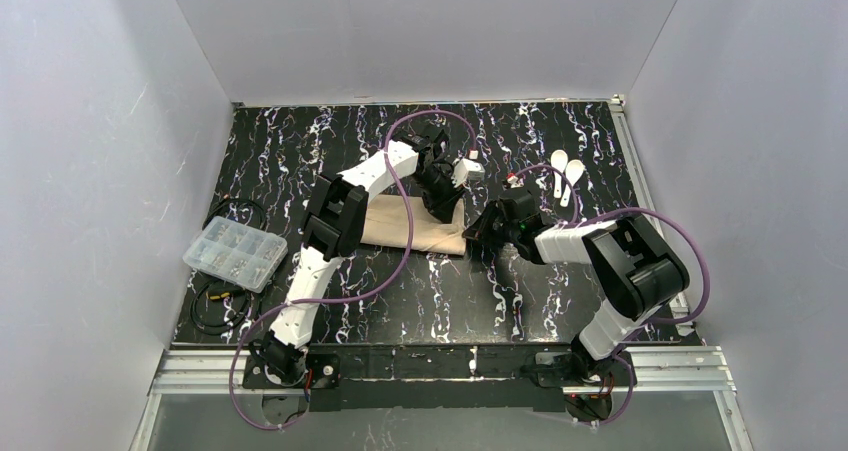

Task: Fold the napkin into a case and place the utensils inside
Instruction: Smooth out the 2/3-rectangle-folded napkin at the center of the board.

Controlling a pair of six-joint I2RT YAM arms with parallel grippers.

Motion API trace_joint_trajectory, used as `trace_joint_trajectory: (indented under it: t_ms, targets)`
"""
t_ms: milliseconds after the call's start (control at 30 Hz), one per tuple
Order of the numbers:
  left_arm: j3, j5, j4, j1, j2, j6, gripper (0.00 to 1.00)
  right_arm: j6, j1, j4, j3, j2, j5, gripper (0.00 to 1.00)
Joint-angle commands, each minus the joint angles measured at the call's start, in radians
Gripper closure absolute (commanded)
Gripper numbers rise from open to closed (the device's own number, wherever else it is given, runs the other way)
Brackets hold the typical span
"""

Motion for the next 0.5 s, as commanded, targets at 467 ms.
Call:
trace_joint_trajectory:
  t_ms: [467]
  targets:
    - [0.004,0.052,-0.164,0.009,-0.233,-0.092,0.57,-0.029,-0.007,-0.051,-0.036,0.005,0.094,0.99]
